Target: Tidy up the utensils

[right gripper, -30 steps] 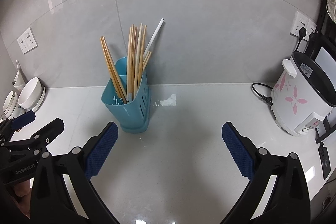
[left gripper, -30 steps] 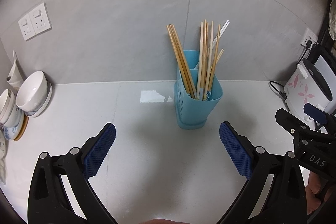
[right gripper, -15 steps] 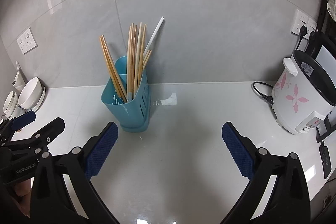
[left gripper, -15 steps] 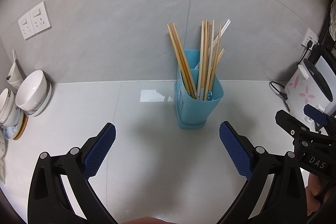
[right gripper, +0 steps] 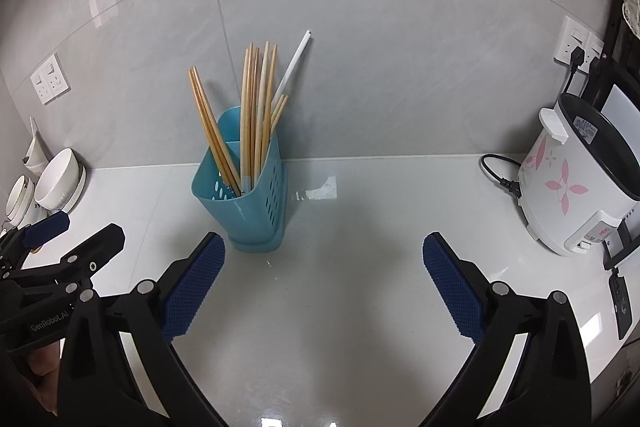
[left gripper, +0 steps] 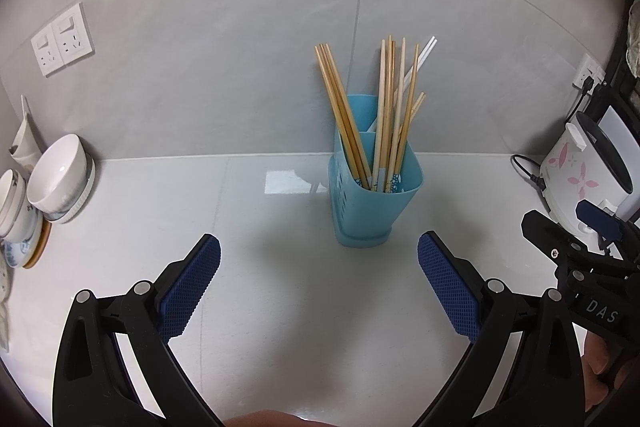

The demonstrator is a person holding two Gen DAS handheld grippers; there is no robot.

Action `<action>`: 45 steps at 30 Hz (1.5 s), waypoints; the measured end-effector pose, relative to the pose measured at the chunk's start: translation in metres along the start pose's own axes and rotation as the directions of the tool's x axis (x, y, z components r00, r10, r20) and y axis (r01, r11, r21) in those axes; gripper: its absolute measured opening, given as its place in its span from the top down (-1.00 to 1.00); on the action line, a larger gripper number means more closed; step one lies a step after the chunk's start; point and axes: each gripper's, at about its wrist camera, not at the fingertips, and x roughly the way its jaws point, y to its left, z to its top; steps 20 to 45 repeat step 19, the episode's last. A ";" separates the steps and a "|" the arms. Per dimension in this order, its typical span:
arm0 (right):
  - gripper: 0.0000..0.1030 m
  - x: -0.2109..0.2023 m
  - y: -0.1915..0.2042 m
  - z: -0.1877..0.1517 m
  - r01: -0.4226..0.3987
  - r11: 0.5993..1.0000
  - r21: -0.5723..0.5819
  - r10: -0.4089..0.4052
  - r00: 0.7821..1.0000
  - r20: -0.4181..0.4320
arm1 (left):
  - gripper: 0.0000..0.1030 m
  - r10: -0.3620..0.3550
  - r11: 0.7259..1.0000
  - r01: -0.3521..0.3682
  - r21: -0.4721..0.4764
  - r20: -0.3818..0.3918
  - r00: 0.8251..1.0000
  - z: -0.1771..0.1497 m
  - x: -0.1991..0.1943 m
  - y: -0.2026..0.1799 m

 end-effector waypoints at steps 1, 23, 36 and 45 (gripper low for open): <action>-0.85 0.000 0.000 0.000 0.001 1.000 -0.001 -0.001 1.000 0.000 | -0.89 -0.001 1.000 0.001 0.000 0.000 1.000 0.000 0.000 0.000; -0.85 -0.001 0.000 0.000 -0.002 1.000 0.004 0.002 1.000 -0.002 | -0.89 -0.031 1.000 0.031 -0.002 -0.005 1.000 0.002 0.000 -0.001; -0.85 -0.001 0.000 0.000 -0.002 1.000 0.004 0.002 1.000 -0.002 | -0.89 -0.031 1.000 0.031 -0.002 -0.005 1.000 0.002 0.000 -0.001; -0.85 -0.001 0.000 0.000 -0.002 1.000 0.004 0.002 1.000 -0.002 | -0.89 -0.031 1.000 0.031 -0.002 -0.005 1.000 0.002 0.000 -0.001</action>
